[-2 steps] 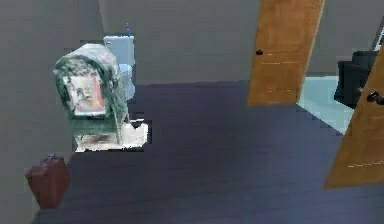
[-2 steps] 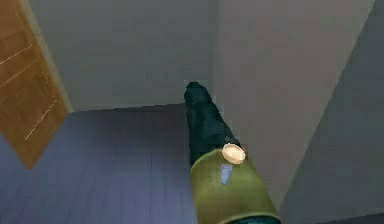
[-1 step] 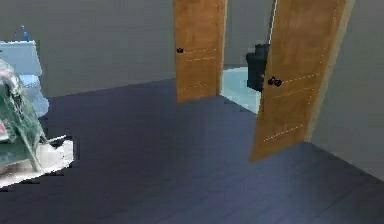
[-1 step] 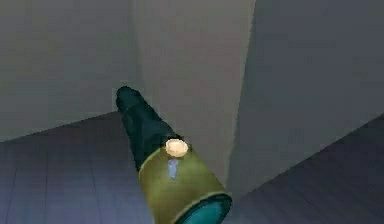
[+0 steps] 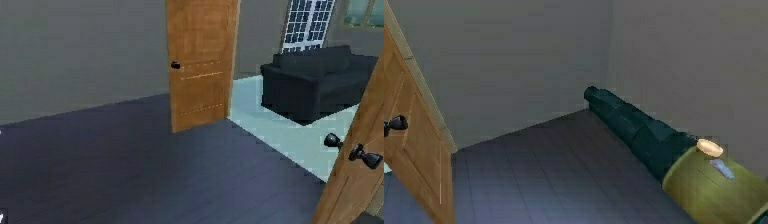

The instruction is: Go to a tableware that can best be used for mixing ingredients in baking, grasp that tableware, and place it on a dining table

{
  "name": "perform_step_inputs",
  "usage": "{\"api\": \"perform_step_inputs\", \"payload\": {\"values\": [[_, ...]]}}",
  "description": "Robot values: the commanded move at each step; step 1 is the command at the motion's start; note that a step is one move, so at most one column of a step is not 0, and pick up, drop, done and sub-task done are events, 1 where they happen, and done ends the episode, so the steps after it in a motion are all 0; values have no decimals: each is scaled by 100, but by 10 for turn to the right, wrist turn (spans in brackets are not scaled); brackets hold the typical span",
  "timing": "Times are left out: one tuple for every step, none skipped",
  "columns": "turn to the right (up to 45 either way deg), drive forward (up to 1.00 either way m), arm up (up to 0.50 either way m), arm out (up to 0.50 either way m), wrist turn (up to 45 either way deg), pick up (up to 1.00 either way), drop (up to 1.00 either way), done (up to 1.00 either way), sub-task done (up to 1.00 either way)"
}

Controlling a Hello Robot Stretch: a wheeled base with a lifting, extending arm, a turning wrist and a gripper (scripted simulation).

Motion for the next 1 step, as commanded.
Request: {"api": "perform_step_inputs", "payload": {"values": [[30,0,0,0,0,0,0,0,0]]}}
